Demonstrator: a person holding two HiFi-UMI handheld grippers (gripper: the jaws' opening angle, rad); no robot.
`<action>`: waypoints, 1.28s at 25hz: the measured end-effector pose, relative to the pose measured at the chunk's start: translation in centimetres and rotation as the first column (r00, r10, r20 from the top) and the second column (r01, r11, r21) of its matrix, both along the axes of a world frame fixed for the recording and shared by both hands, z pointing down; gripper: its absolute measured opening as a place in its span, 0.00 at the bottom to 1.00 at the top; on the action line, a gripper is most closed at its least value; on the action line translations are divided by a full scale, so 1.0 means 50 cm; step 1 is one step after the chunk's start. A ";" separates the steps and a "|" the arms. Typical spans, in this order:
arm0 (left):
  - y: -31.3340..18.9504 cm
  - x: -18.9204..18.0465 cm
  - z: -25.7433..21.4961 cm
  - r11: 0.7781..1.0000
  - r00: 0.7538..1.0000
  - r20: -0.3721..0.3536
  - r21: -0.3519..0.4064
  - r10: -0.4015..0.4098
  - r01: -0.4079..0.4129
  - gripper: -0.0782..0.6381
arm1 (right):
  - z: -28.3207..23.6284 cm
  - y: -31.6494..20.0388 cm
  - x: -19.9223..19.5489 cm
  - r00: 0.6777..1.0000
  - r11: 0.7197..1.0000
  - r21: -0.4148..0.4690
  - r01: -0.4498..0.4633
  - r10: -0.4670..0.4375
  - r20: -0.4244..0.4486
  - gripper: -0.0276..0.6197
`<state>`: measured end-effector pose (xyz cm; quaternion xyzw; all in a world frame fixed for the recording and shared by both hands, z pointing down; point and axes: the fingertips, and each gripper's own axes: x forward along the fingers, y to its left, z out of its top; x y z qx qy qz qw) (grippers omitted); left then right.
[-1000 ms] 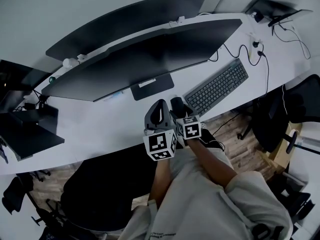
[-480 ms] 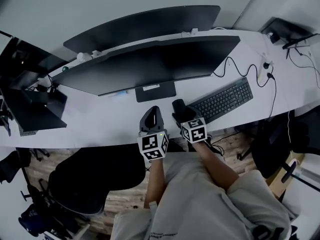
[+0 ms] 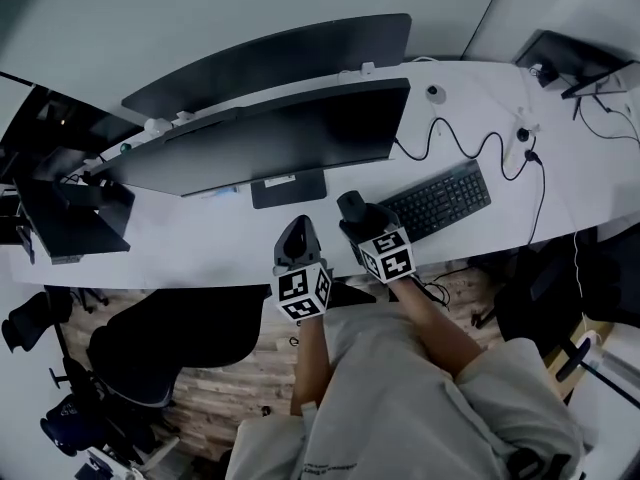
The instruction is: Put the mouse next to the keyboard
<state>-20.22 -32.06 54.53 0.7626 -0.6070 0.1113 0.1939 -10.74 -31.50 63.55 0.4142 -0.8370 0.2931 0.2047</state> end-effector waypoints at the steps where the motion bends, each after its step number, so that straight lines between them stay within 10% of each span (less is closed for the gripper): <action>1: 0.000 0.008 -0.002 1.000 1.000 0.004 0.001 -0.005 0.005 0.14 | -0.001 -0.003 0.011 1.000 1.000 0.000 0.003 -0.003 0.003 0.51; 32: 0.046 0.352 0.016 1.000 1.000 0.019 0.021 0.018 -0.019 0.14 | -0.008 -0.009 0.369 0.999 0.998 0.052 0.044 -0.044 0.006 0.51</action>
